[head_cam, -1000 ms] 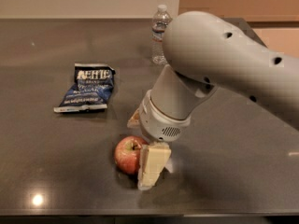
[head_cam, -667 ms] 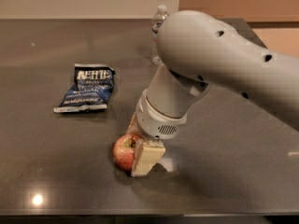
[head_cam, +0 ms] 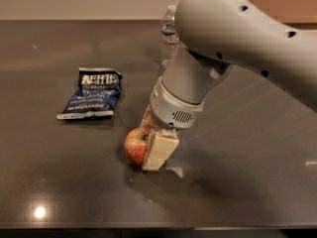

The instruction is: Pick apple

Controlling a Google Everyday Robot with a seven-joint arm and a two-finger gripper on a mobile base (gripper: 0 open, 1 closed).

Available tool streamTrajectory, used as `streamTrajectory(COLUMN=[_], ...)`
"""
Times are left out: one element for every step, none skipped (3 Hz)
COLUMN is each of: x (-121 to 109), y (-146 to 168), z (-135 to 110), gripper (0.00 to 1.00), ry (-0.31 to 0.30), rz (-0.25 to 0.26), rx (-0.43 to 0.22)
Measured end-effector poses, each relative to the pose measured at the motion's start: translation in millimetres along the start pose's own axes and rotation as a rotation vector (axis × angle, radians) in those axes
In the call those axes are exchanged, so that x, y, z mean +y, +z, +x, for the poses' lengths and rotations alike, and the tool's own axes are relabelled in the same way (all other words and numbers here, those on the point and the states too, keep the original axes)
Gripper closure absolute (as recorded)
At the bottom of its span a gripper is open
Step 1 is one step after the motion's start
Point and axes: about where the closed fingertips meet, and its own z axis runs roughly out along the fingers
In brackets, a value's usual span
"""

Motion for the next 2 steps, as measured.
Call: streamTrajectory(x=[-24.2,-24.9], y=[-49.1,-51.1], z=[-0.1,-1.4], gripper=[1.00,1.00], ry=[0.008,0.006], rz=[0.057,0.062], rx=[-0.053,-0.055])
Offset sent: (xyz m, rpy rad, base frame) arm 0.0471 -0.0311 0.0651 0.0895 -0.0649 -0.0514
